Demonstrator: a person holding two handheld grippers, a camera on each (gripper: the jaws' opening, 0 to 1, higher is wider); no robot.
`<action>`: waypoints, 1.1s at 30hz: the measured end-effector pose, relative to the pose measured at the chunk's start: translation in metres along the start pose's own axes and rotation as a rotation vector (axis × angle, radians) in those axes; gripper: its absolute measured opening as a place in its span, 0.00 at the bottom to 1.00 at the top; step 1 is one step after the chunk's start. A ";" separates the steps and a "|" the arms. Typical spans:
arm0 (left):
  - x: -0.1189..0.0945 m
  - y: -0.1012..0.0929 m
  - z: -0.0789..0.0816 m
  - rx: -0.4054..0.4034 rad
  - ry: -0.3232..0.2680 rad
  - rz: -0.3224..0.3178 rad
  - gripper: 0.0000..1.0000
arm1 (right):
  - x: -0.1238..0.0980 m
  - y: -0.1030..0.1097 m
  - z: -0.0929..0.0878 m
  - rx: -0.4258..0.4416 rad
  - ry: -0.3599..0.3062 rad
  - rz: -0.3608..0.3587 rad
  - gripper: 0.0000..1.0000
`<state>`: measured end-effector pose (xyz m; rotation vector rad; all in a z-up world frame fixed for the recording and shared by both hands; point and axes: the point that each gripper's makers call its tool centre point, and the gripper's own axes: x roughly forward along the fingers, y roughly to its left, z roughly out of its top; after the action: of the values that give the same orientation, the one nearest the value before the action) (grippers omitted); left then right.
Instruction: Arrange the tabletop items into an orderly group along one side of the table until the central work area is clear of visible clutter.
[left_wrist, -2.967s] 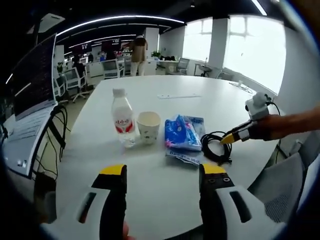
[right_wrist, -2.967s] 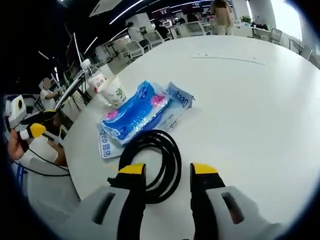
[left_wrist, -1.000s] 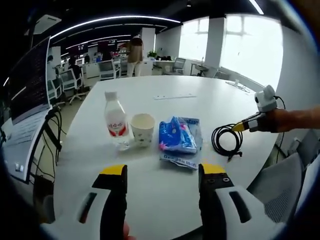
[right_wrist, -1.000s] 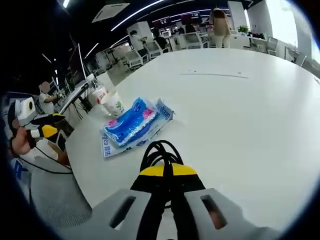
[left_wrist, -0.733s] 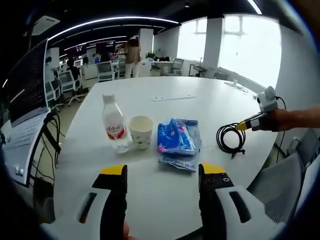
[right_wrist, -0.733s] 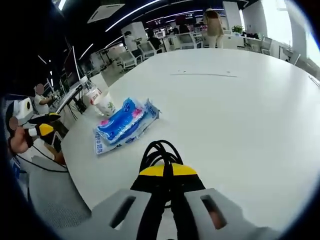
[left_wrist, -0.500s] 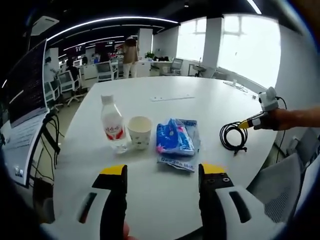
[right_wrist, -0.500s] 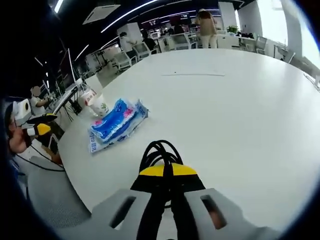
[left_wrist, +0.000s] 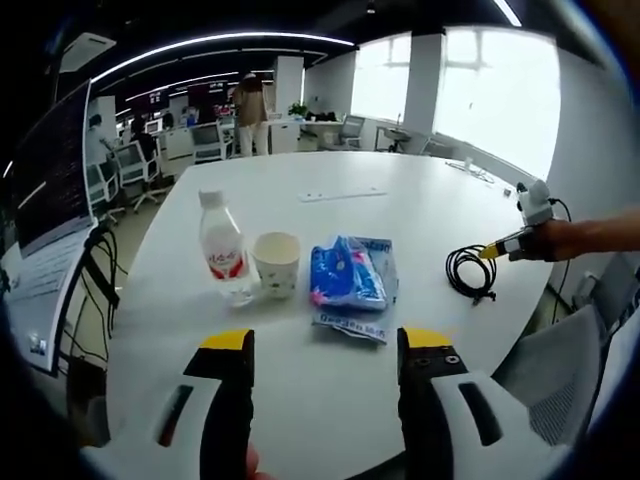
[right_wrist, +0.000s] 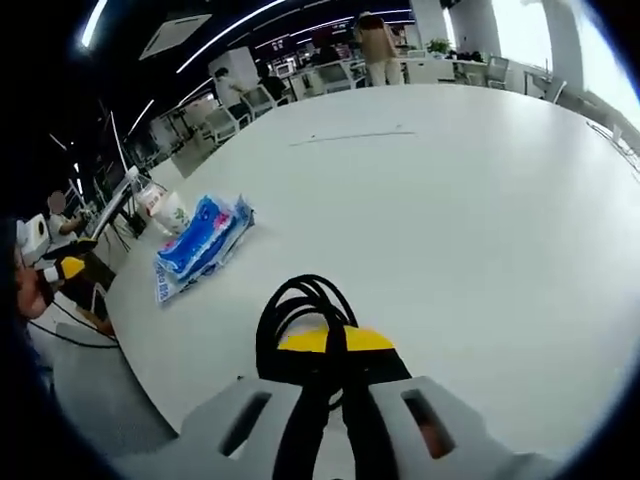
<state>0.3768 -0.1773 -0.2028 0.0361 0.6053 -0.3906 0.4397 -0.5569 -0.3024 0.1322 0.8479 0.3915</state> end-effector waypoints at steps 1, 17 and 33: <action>0.000 0.000 -0.001 0.000 0.002 0.001 0.58 | 0.001 -0.002 -0.001 0.004 0.003 0.000 0.00; -0.001 0.002 -0.001 -0.004 0.012 0.007 0.58 | 0.006 -0.013 -0.010 0.067 0.024 0.004 0.01; 0.000 0.005 0.000 -0.003 0.015 0.008 0.58 | 0.005 -0.014 -0.012 0.097 0.031 -0.002 0.09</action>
<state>0.3787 -0.1725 -0.2027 0.0389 0.6201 -0.3818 0.4375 -0.5682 -0.3179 0.2161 0.8980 0.3516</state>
